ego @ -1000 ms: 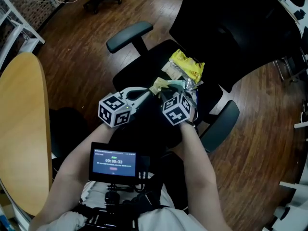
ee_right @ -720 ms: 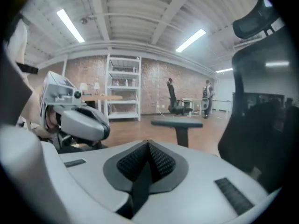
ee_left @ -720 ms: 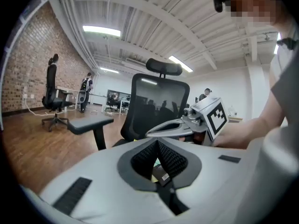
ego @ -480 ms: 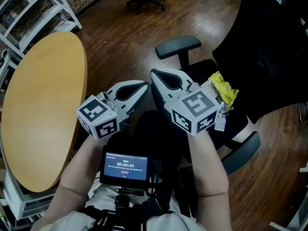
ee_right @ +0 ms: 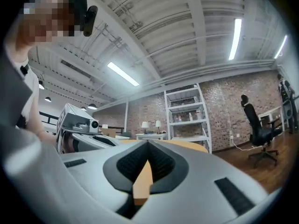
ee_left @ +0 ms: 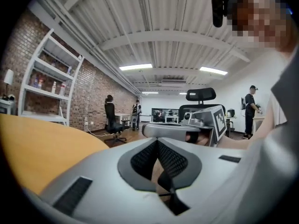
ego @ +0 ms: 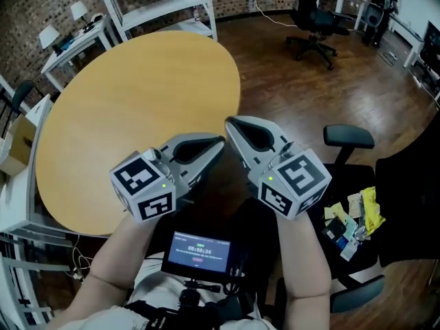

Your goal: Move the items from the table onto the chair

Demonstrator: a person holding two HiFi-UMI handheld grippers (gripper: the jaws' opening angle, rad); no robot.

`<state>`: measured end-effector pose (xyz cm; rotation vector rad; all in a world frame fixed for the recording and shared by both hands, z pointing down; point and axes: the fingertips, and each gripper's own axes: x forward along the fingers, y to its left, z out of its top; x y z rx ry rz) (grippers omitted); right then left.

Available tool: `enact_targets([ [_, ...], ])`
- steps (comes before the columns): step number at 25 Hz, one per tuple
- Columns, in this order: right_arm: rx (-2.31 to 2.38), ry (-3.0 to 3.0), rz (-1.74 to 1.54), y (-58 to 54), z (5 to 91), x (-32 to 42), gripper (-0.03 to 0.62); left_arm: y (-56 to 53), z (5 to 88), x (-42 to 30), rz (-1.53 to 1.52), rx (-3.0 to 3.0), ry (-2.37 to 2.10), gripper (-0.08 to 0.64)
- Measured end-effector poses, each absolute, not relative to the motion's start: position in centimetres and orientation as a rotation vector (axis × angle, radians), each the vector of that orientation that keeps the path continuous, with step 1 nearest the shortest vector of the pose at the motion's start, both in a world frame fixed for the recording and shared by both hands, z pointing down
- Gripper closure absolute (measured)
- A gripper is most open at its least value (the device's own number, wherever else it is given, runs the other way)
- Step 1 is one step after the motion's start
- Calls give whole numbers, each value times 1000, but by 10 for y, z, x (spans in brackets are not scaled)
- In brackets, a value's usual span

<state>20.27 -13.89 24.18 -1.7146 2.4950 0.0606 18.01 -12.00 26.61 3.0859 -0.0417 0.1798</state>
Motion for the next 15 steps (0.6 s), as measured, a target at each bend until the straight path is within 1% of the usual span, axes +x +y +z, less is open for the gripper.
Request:
enact_targets([
  [6, -1526, 2601, 68, -186, 234, 130, 592, -173, 262, 97, 164, 3073, -316, 549],
  [15, -1197, 2782, 37, -242, 235, -3, 592, -235, 269, -40, 164, 2990, -720, 549],
])
